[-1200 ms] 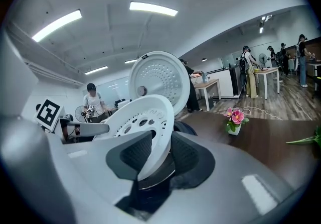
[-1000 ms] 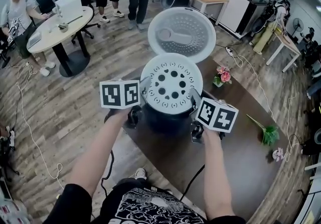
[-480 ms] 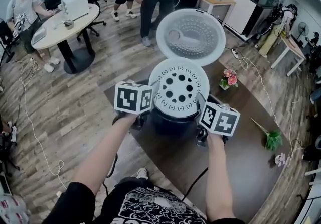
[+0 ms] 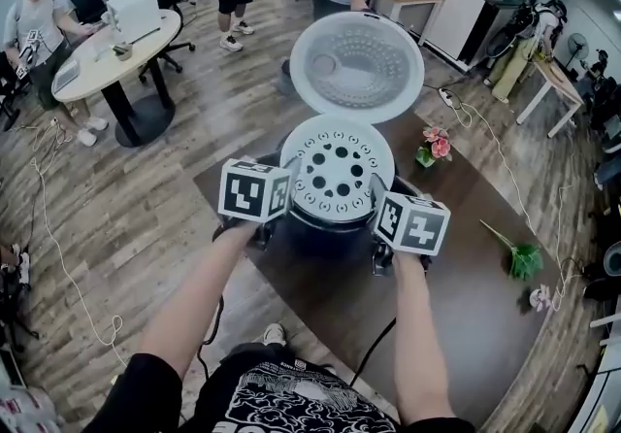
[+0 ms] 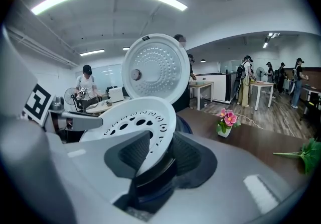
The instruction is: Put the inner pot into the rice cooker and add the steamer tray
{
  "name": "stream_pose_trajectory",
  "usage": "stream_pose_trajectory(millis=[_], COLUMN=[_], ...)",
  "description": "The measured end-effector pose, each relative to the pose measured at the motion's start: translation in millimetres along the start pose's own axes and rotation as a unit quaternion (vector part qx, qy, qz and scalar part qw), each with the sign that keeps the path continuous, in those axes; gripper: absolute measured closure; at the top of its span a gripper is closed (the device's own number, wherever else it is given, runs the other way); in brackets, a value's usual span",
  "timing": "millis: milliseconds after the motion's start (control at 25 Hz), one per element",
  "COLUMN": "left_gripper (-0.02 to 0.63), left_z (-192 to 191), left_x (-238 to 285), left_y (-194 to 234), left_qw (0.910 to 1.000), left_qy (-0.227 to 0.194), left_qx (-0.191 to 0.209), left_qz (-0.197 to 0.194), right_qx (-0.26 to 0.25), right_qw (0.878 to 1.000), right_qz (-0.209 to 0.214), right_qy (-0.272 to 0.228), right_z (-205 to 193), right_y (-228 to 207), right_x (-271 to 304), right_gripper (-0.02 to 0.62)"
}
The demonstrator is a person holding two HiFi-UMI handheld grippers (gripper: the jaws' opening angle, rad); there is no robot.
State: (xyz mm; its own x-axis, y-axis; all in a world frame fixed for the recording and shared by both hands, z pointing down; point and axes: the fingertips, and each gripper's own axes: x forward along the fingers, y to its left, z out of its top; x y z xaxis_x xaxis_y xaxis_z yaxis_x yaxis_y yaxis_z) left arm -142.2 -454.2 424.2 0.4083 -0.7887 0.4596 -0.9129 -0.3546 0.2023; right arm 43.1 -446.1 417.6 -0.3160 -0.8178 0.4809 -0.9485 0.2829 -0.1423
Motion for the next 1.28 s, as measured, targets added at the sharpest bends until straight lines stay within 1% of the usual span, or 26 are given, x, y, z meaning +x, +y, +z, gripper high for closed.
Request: stream_pose_trajectory(millis=[440,600,720,880,1080,1280], left_gripper=[0.471,0.466,0.466,0.466,0.466,0.466], left_z=[-1,-2,-3,-5,7,11], left_x=[-3,-4,-9,-14,-24,-40], left_y=[1,-1,-6,-11,-18,-26], left_qw=[0.9999,0.9998,0.9998,0.9998,0.9993,0.9985], left_qy=[-0.001,0.002,0.002,0.001,-0.024,-0.039], left_qx=[0.010,0.019,0.019,0.019,0.027,0.035], left_qz=[0.001,0.004,0.004,0.006,0.008,0.013], right_qx=[-0.007,0.015,-0.003,0.001,-0.007,-0.021], right_qw=[1.000,1.000,1.000,1.000,1.000,0.999], right_qz=[-0.001,0.013,0.001,0.006,0.018,0.025], right_qy=[-0.004,-0.005,-0.001,-0.004,-0.021,-0.035], right_z=[1,5,1,-3,3,8], right_y=[3,1,-6,-8,-7,-3], right_x=[-2,-3,-9,-13,-21,-36], right_gripper=[0.440,0.422,0.420,0.420,0.422,0.442])
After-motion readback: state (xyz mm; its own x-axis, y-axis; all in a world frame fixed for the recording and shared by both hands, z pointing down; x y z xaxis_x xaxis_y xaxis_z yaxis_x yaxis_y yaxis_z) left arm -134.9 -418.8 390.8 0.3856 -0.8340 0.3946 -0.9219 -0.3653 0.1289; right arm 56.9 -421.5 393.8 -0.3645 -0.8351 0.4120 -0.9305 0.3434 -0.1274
